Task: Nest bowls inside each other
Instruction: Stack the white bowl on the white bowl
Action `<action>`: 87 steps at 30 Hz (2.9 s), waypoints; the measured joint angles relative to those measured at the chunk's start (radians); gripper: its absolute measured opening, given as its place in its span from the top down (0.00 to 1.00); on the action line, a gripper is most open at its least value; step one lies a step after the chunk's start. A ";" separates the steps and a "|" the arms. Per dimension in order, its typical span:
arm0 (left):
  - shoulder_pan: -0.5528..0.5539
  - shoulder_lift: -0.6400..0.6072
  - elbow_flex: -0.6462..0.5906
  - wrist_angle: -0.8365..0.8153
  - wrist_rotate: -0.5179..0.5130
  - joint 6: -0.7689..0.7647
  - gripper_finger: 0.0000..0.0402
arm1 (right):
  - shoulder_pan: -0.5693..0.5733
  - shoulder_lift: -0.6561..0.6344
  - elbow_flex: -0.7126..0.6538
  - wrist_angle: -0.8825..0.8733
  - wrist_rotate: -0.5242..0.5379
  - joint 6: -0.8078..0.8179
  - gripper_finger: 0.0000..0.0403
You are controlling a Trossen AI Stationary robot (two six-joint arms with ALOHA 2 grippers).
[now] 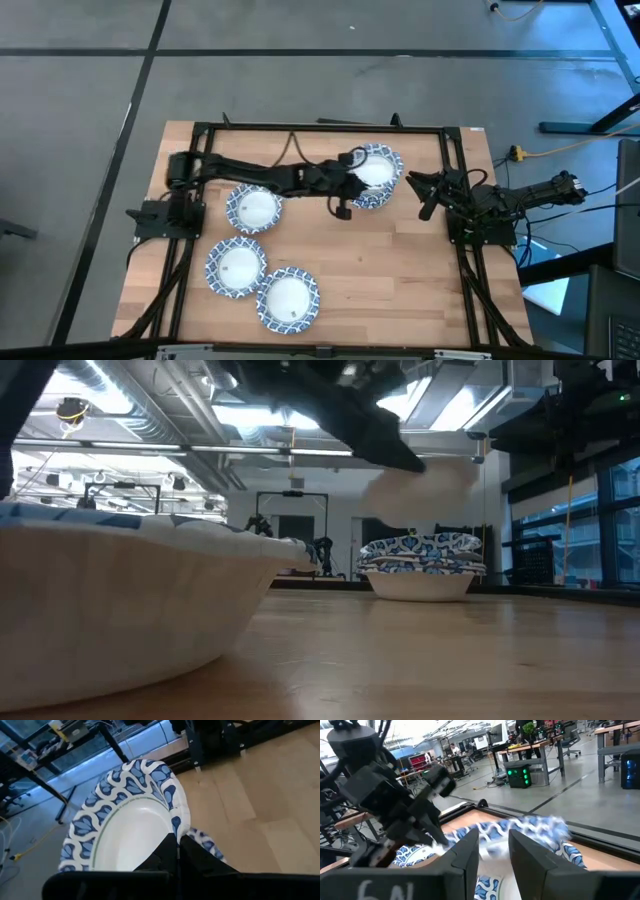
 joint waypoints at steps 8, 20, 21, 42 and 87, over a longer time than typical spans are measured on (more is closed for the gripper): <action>0.006 0.131 0.061 -0.022 0.008 -0.016 1.00 | 0.000 0.000 0.000 -0.003 -0.048 0.002 0.73; 0.027 0.153 0.061 -0.061 0.005 -0.057 0.97 | 0.000 0.000 0.000 -0.011 -0.054 0.000 0.73; 0.027 0.153 0.061 -0.060 0.004 -0.054 0.96 | 0.000 0.000 0.000 -0.011 -0.054 0.000 0.73; 0.059 0.151 0.061 -0.056 -0.078 -0.150 0.54 | 0.000 0.000 0.000 -0.015 -0.054 0.002 0.73; 0.118 -0.289 -0.332 0.064 0.257 -0.393 0.53 | 0.000 0.000 0.000 -0.044 -0.079 0.025 0.73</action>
